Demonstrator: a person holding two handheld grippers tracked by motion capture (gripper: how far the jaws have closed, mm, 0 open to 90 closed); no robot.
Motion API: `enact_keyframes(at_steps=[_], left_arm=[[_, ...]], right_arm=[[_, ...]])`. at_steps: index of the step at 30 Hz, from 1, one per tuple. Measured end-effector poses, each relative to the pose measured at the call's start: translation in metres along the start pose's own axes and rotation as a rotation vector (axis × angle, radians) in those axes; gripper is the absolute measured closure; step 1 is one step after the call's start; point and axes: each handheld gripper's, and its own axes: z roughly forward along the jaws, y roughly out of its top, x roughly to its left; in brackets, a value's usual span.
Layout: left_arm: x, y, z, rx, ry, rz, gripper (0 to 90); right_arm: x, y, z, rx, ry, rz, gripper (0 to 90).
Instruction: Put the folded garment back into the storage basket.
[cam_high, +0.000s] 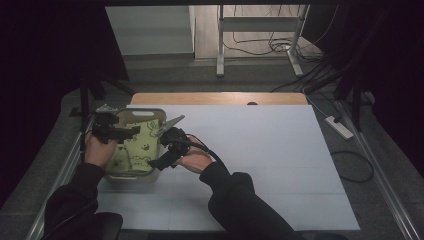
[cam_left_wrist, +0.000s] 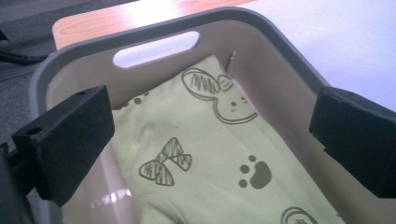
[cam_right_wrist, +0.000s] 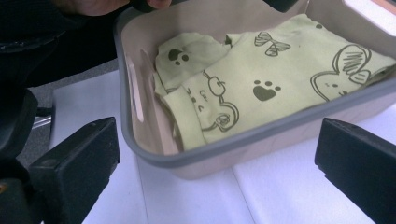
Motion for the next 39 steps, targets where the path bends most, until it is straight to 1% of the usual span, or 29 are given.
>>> enact_keyframes(at_steps=[4, 13, 17, 20, 24, 26, 28, 29, 30, 34, 39], left_arm=[[-0.005, -0.002, 0.000, -0.001, 0.000, 0.007, 0.0], [-0.015, -0.005, -0.001, -0.007, -0.029, 0.029, 0.0], [-0.018, -0.006, -0.002, -0.012, -0.041, 0.033, 0.0], [-0.021, -0.008, -0.004, -0.023, -0.052, 0.040, 0.0], [-0.025, -0.009, -0.006, -0.036, -0.056, 0.056, 0.0], [-0.027, -0.009, -0.006, -0.038, -0.079, 0.061, 0.0], [-0.029, -0.010, -0.006, -0.034, -0.115, 0.048, 0.0], [-0.029, -0.010, -0.006, -0.034, -0.127, 0.045, 0.0], [-0.031, -0.011, -0.006, -0.034, -0.131, 0.042, 0.0], [-0.035, -0.012, -0.008, -0.032, -0.124, 0.051, 0.0], [-0.042, -0.014, -0.012, -0.041, -0.120, 0.054, 0.0]], right_arm=[[-0.002, -0.005, -0.006, -0.001, -0.017, -0.001, 0.0], [-0.007, -0.017, -0.022, -0.014, -0.054, 0.007, 0.0], [-0.010, -0.023, -0.028, -0.018, -0.050, 0.025, 0.0], [-0.013, -0.028, -0.032, -0.008, -0.066, 0.022, 0.0], [-0.015, -0.034, -0.037, 0.007, -0.076, 0.032, 0.0], [-0.016, -0.036, -0.040, 0.012, -0.081, 0.034, 0.0], [-0.015, -0.039, -0.042, 0.011, -0.082, 0.035, 0.0], [-0.015, -0.040, -0.043, 0.009, -0.080, 0.035, 0.0], [-0.015, -0.041, -0.045, 0.005, -0.078, 0.039, 0.0], [-0.015, -0.045, -0.049, 0.004, -0.079, 0.047, 0.0], [-0.015, -0.050, -0.055, 0.006, -0.079, 0.043, 0.0]])
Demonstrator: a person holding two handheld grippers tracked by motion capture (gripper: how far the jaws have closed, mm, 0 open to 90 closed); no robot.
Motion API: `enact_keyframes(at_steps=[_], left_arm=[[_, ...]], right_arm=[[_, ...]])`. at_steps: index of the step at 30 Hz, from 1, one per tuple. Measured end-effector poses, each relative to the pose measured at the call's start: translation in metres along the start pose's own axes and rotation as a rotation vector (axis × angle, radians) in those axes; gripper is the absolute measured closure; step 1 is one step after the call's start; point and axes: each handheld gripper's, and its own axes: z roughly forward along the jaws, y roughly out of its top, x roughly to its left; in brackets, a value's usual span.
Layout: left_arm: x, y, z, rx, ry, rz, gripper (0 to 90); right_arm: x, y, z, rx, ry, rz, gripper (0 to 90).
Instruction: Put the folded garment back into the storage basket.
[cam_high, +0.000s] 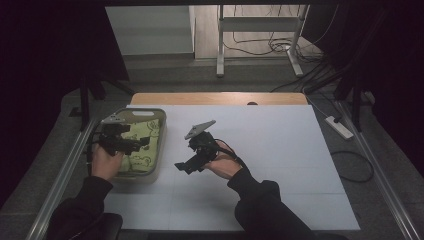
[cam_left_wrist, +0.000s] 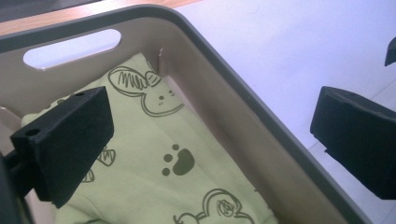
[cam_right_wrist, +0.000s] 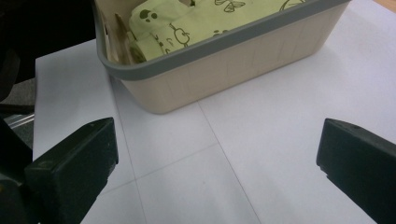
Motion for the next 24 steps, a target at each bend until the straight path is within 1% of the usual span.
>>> enact_keyframes(at_steps=[3, 6, 10, 14, 18, 21, 24], left_arm=[[-0.004, -0.001, -0.002, -0.002, 0.010, 0.005, 0.0], [-0.009, -0.002, -0.002, -0.005, 0.008, 0.011, 0.0], [-0.015, -0.003, -0.002, -0.007, 0.021, 0.026, 0.0], [-0.019, -0.003, -0.003, -0.008, 0.012, 0.032, 0.0], [-0.022, -0.004, -0.004, -0.012, 0.010, 0.041, 0.0], [-0.025, -0.005, -0.005, -0.015, 0.014, 0.043, 0.0], [-0.028, -0.006, -0.006, -0.014, 0.016, 0.053, 0.0]], right_arm=[[0.000, -0.003, -0.004, -0.005, -0.003, 0.000, 0.0], [-0.001, -0.006, -0.007, -0.017, -0.008, -0.001, 0.0], [-0.003, -0.011, -0.012, -0.022, -0.030, -0.001, 0.0], [-0.005, -0.014, -0.016, -0.025, -0.039, 0.006, 0.0], [-0.007, -0.017, -0.021, -0.025, -0.037, 0.019, 0.0], [-0.008, -0.019, -0.025, -0.032, -0.038, 0.026, 0.0], [-0.008, -0.021, -0.029, -0.041, -0.042, 0.027, 0.0]])
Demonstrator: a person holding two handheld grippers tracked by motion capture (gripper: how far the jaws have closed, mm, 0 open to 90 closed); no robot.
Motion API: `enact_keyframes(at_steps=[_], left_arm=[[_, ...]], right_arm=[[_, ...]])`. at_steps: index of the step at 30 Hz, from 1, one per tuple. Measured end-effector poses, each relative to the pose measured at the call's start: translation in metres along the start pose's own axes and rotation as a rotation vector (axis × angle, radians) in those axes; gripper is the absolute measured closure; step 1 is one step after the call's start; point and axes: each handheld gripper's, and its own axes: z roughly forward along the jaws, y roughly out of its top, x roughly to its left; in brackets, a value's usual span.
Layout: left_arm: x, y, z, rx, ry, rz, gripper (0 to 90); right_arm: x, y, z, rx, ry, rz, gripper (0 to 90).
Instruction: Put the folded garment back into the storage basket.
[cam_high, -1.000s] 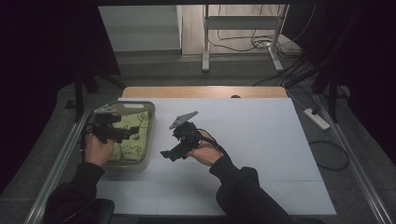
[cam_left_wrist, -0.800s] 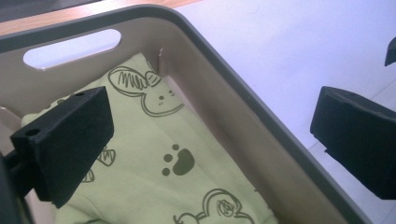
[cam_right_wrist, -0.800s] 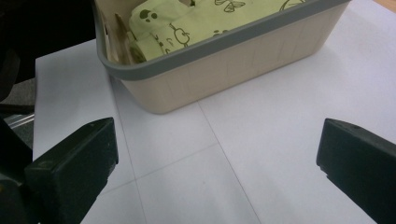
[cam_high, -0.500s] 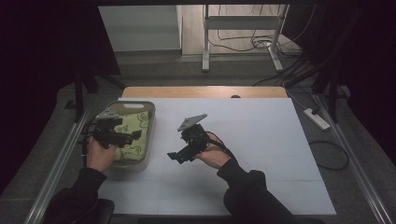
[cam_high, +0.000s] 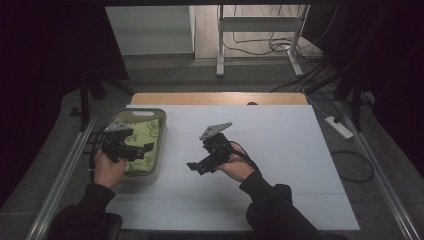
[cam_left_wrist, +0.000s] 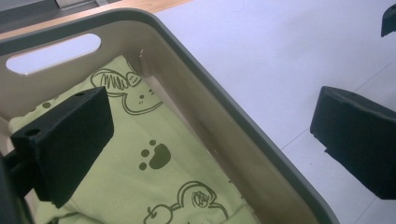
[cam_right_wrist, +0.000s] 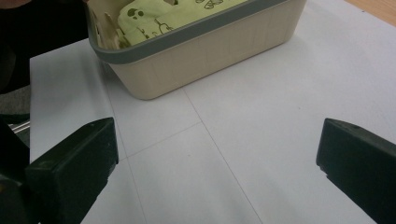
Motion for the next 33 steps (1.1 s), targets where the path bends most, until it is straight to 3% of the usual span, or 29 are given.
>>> enact_keyframes(at_steps=[6, 12, 18, 33], left_arm=[[-0.007, -0.002, 0.000, -0.001, -0.017, -0.004, 0.0], [-0.014, -0.003, -0.001, -0.002, -0.010, 0.020, 0.0], [-0.017, -0.004, -0.001, 0.007, -0.029, 0.018, 0.0], [-0.026, -0.009, -0.005, 0.032, -0.026, 0.031, 0.0]], right_arm=[[-0.001, -0.006, -0.008, 0.002, -0.016, 0.000, 0.0], [-0.005, -0.013, -0.016, 0.012, -0.017, 0.018, 0.0], [-0.006, -0.017, -0.025, -0.001, -0.032, 0.023, 0.0], [-0.010, -0.033, -0.051, -0.017, -0.066, 0.052, 0.0]])
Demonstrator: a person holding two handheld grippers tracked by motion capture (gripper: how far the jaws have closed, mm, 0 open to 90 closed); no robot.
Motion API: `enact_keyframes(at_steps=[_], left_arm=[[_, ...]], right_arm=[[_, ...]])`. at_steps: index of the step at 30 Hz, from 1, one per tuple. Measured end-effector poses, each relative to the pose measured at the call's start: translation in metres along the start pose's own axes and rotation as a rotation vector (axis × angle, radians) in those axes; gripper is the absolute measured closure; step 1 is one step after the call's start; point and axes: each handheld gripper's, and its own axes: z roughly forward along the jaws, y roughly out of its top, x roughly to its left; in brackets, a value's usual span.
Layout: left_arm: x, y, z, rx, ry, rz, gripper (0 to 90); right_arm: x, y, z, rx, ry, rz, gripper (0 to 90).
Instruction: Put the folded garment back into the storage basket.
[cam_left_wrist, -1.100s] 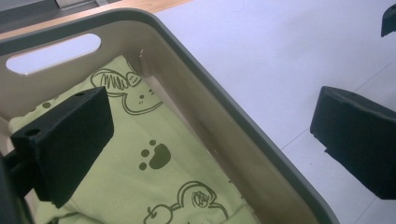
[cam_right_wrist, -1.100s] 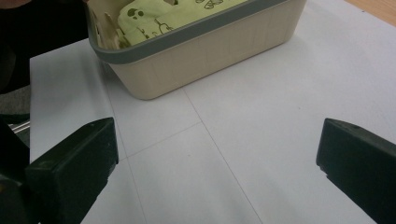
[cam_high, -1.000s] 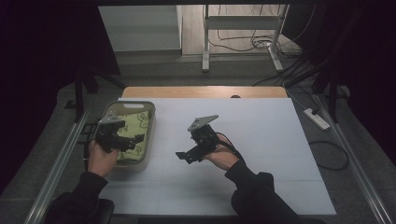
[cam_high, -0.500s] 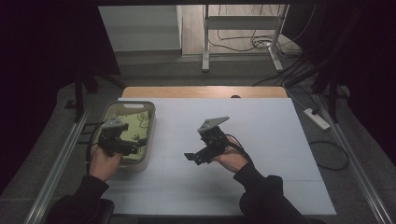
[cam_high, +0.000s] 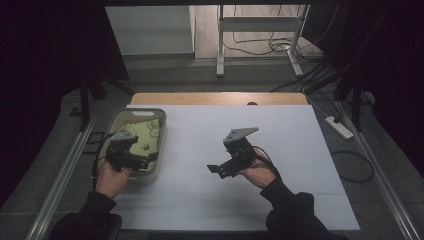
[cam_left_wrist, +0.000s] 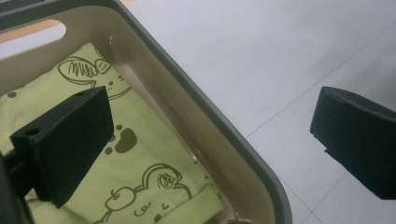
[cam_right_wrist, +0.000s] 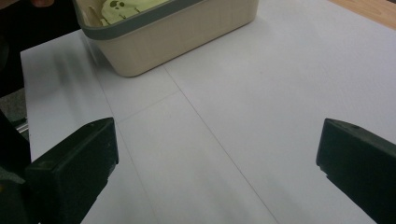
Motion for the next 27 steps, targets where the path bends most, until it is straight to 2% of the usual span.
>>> enact_keyframes(at_steps=[18, 27], left_arm=[[-0.009, -0.010, -0.009, 0.004, 0.022, 0.006, 0.0], [-0.010, -0.016, -0.012, 0.007, 0.028, -0.006, 0.0]], right_arm=[[-0.009, -0.026, -0.034, -0.014, -0.050, 0.042, 0.0], [-0.012, -0.036, -0.046, -0.019, -0.053, 0.068, 0.0]])
